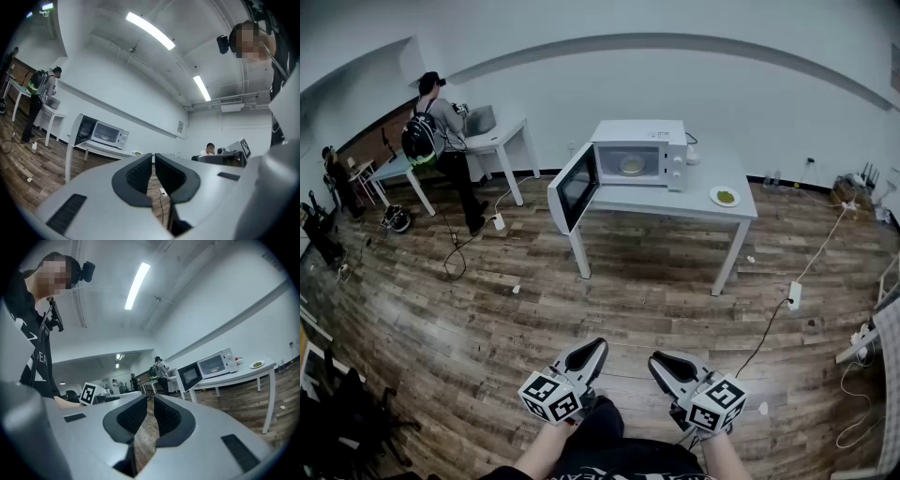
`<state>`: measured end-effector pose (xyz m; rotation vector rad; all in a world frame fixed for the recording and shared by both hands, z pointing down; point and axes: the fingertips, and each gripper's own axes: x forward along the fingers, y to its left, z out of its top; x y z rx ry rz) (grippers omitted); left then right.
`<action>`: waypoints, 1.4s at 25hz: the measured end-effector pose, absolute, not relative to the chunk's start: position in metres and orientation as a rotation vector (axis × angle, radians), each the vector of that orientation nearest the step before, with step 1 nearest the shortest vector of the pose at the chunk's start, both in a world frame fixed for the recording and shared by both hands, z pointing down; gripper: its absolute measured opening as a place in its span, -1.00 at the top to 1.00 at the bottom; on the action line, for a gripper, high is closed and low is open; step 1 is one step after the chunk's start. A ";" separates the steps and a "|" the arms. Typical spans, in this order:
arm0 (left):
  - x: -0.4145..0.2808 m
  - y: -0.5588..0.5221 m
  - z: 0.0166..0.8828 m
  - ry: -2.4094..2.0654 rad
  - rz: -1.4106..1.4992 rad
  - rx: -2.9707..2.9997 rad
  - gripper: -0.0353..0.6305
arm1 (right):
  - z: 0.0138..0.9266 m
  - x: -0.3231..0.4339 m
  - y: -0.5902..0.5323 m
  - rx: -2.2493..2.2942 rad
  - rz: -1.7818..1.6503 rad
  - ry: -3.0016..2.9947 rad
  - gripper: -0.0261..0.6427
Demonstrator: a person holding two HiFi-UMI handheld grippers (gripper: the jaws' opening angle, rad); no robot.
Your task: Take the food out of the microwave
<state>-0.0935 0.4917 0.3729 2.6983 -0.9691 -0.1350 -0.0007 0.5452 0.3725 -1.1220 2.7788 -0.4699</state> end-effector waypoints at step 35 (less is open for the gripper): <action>-0.094 0.179 0.409 -0.831 -0.189 2.632 0.82 | 0.417 -0.008 0.239 -1.329 -0.710 2.613 0.73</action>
